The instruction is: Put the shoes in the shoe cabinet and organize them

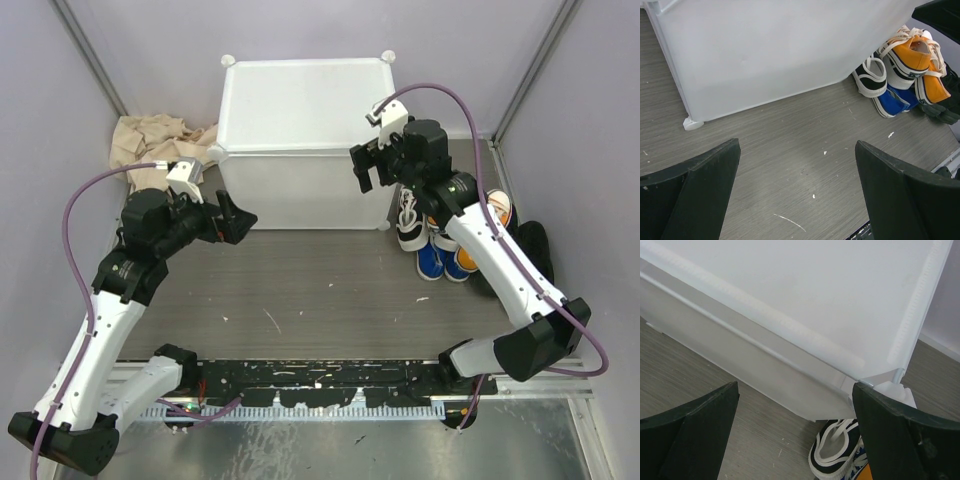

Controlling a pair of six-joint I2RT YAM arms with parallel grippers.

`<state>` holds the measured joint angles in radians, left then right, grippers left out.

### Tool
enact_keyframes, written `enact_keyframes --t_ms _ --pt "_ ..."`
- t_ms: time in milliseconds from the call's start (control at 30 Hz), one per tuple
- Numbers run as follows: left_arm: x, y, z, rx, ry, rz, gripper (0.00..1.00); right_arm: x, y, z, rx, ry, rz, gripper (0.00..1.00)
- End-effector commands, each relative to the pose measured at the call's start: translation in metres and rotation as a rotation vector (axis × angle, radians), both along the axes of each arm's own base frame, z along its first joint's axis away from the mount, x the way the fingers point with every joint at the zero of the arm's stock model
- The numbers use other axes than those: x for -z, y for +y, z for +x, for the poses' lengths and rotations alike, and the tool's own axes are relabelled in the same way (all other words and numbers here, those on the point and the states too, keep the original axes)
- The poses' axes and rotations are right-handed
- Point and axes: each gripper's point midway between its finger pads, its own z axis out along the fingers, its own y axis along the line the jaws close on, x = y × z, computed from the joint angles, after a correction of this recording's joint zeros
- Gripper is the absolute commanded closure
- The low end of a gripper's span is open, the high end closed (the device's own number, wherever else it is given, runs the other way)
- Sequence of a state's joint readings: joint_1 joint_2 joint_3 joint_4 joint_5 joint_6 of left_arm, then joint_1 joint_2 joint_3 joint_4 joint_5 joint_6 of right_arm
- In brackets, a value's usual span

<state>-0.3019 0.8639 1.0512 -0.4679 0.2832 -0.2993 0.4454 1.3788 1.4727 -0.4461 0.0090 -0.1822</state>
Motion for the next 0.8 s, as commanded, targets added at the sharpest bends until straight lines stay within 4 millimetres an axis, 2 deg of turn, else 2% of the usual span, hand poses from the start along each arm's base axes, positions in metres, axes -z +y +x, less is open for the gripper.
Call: enact_keyframes --t_ms 0,300,433,633,767 --pt "-0.013 0.000 0.001 0.001 -0.059 -0.009 0.02 -0.010 0.004 -0.002 -0.043 -0.008 0.011 0.00" --pt "-0.016 -0.001 -0.001 0.007 -0.061 -0.013 0.02 0.010 0.016 -0.035 -0.166 0.113 0.074 0.00" --pt "-0.014 -0.002 0.000 0.007 -0.061 -0.018 0.02 0.013 0.020 -0.049 -0.216 0.127 0.094 0.00" --pt "-0.014 -0.003 0.002 0.011 -0.055 -0.020 0.02 0.003 0.033 -0.080 -0.345 0.135 0.158 0.00" --pt "-0.019 -0.001 -0.001 0.005 -0.066 -0.018 0.02 -0.015 0.052 -0.124 -0.554 0.138 0.258 0.00"
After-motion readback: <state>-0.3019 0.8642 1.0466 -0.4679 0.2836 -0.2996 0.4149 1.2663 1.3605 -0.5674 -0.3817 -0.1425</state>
